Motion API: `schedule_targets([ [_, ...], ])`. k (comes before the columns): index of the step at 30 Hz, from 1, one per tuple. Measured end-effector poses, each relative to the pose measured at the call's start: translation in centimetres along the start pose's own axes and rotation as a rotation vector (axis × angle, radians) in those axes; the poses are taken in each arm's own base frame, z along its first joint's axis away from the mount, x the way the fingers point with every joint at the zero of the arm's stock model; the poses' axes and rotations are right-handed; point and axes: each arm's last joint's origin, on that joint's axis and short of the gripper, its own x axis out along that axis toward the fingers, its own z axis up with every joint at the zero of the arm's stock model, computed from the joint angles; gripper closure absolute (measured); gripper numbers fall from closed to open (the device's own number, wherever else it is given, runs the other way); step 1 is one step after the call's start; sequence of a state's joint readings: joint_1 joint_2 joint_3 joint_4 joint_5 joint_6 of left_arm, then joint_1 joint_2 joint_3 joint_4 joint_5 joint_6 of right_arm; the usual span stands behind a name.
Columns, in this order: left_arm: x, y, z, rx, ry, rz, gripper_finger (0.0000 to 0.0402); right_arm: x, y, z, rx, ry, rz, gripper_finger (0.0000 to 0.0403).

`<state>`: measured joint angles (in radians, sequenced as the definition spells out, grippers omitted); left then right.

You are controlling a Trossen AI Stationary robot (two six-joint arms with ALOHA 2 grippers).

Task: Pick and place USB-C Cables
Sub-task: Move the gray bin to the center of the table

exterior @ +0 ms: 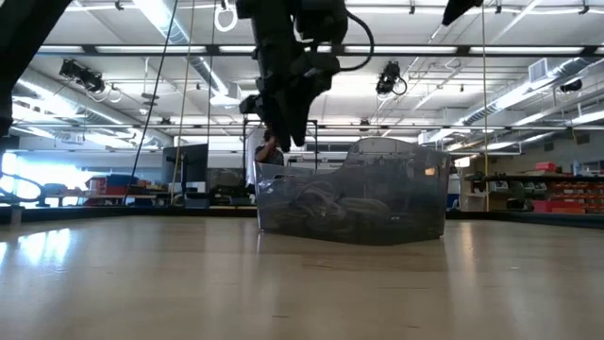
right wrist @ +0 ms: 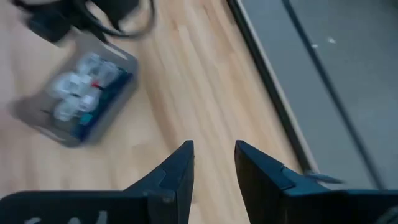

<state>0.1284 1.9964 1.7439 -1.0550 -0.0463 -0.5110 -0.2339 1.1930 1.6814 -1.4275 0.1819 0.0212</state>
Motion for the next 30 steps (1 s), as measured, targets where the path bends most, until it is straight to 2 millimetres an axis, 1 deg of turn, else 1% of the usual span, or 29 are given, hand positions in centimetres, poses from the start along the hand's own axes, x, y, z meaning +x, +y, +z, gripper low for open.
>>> schedule_targets([
  [3,1.1,-0.1,0.1,0.0,0.017,0.009,0.0224,-0.9,0.1,-0.4,0.025,-0.04,0.039,0.0279],
  [6,2.3,-0.3,0.2,0.0,0.035,0.014,0.0209,-1.6,0.3,-0.6,0.033,-0.084,0.064,0.0279],
  [9,3.5,-0.4,0.3,0.001,0.061,0.019,0.0206,-2.0,0.5,-0.5,0.042,-0.124,0.112,0.0279],
  [12,4.7,-0.3,0.4,-0.004,0.079,0.026,0.0215,-2.0,0.9,-0.3,0.038,-0.137,0.15,0.0279],
  [15,5.4,0.1,0.6,-0.013,0.093,0.038,0.0241,-1.8,1.1,-0.2,0.027,-0.129,0.158,0.0279],
  [17,5.6,0.5,0.7,-0.022,0.101,0.043,0.027,-1.6,1.2,0.0,0.024,-0.122,0.159,0.0279],
  [19,5.6,0.8,0.9,-0.03,0.097,0.042,0.0308,-1.5,1.3,0.0,0.022,-0.12,0.16,0.0279],
  [22,5.6,1.4,1.2,-0.049,0.105,0.038,0.0375,-1.4,1.3,0.0,0.02,-0.115,0.16,0.028],
  [23,5.6,1.6,1.2,-0.056,0.111,0.031,0.0387,-1.4,1.3,0.1,0.019,-0.114,0.16,0.028],
  [27,5.6,2.0,1.3,-0.113,0.134,0.02,0.0393,-1.4,1.3,-0.1,0.011,-0.102,0.178,0.028],
  [30,5.6,2.3,1.4,-0.151,0.133,0.023,0.0396,-1.2,1.4,-0.7,0.032,-0.028,0.196,0.0281],
])
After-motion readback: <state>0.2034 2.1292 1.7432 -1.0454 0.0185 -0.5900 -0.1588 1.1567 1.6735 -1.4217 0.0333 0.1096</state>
